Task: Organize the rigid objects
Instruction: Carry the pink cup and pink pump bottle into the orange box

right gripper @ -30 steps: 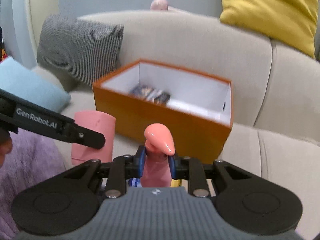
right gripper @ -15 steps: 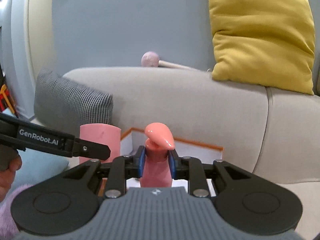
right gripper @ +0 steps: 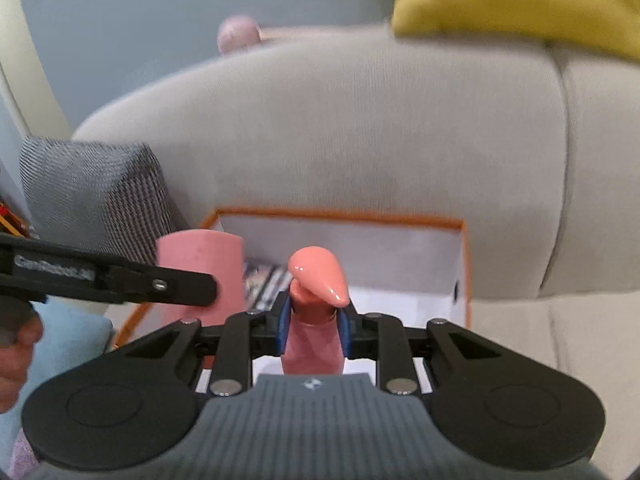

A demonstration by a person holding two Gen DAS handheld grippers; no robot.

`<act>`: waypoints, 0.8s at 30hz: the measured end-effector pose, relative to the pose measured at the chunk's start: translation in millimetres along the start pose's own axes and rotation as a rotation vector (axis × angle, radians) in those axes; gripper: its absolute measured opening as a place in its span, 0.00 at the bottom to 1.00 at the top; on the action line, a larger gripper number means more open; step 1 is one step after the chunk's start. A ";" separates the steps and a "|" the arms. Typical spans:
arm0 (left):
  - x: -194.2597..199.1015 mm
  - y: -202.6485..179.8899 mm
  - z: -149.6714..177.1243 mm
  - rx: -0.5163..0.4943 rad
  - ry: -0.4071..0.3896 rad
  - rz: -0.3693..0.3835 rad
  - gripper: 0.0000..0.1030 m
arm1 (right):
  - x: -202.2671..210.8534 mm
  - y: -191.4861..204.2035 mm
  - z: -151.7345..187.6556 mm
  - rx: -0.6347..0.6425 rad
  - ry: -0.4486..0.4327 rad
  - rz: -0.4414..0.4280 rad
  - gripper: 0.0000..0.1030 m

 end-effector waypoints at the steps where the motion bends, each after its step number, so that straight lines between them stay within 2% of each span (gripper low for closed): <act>1: -9.4 1.5 2.1 0.001 0.022 0.003 0.61 | -7.7 -2.6 3.9 -0.002 0.027 0.005 0.24; 6: -49.4 12.2 10.9 -0.007 0.114 0.002 0.61 | -38.3 -19.0 21.6 -0.047 0.150 0.010 0.24; 11: -83.1 22.1 14.0 -0.015 0.197 0.002 0.60 | -65.6 -30.4 29.7 -0.068 0.232 0.036 0.24; 15: -104.0 32.1 11.5 -0.004 0.248 -0.007 0.61 | -85.1 -32.4 23.9 -0.075 0.241 0.037 0.24; 24: -133.9 51.4 -4.1 0.047 0.293 0.015 0.61 | -122.0 -44.8 17.2 -0.128 0.240 0.044 0.24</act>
Point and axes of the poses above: each gripper's, at about its wrist camera, not at the fingertips, and x roughly against the way its jaws point, y to its left, z to its underside, the point moved 7 cm from there along -x, roughly the way its jaws point, and after that the axes turned 11 degrees about -y, right-handed, at the moved point
